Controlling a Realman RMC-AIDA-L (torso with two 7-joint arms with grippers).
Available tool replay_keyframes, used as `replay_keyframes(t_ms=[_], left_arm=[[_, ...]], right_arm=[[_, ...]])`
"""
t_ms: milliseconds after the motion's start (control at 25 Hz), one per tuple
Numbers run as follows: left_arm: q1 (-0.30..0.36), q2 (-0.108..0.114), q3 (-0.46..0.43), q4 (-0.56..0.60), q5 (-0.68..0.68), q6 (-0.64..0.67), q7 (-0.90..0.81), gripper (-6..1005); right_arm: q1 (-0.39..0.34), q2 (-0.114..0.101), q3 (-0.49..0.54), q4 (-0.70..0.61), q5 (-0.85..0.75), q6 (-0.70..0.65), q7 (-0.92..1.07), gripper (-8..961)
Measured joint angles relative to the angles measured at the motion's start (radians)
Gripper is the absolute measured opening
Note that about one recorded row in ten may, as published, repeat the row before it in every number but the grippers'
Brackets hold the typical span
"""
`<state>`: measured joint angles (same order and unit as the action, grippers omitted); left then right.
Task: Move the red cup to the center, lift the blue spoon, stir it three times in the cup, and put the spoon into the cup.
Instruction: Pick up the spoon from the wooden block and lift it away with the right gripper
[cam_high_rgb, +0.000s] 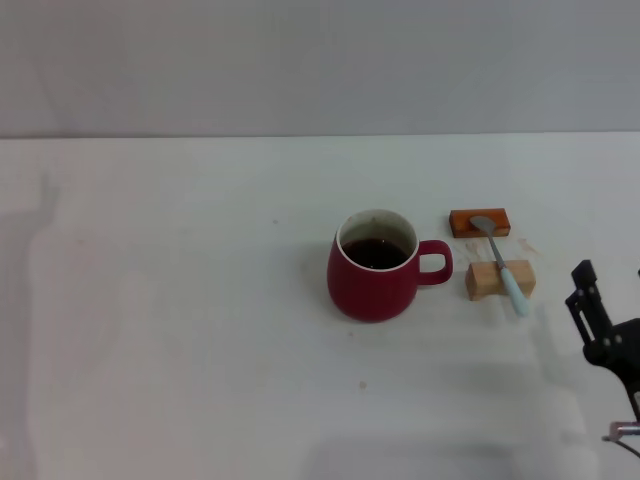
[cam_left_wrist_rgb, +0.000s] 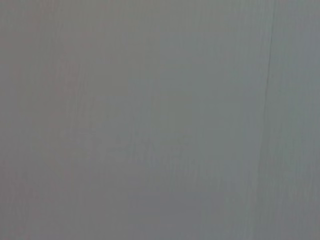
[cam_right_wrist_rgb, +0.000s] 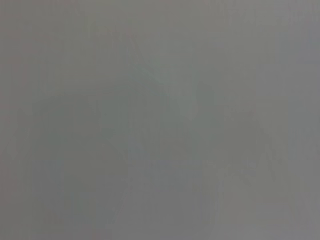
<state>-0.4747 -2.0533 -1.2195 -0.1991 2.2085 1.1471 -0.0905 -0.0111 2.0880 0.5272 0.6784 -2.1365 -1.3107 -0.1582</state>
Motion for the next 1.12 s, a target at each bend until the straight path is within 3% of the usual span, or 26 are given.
replay_keyframes(t_ms=[320, 680, 1120], left_arm=[[0.002, 0.003, 0.000, 0.003, 0.000, 0.004, 0.000, 863], [0.002, 0.004, 0.000, 0.003, -0.001, 0.005, 0.000, 863], [0.006, 0.000, 0.000, 0.006, -0.001, 0.004, 0.000, 863]], right_arm=[[0.037, 0.003, -0.080, -0.059, 0.067, 0.004, -0.001, 723], [0.154, 0.003, -0.247, -0.116, 0.260, 0.044, 0.007, 723], [0.221, 0.000, -0.249, -0.173, 0.272, 0.152, 0.079, 722]])
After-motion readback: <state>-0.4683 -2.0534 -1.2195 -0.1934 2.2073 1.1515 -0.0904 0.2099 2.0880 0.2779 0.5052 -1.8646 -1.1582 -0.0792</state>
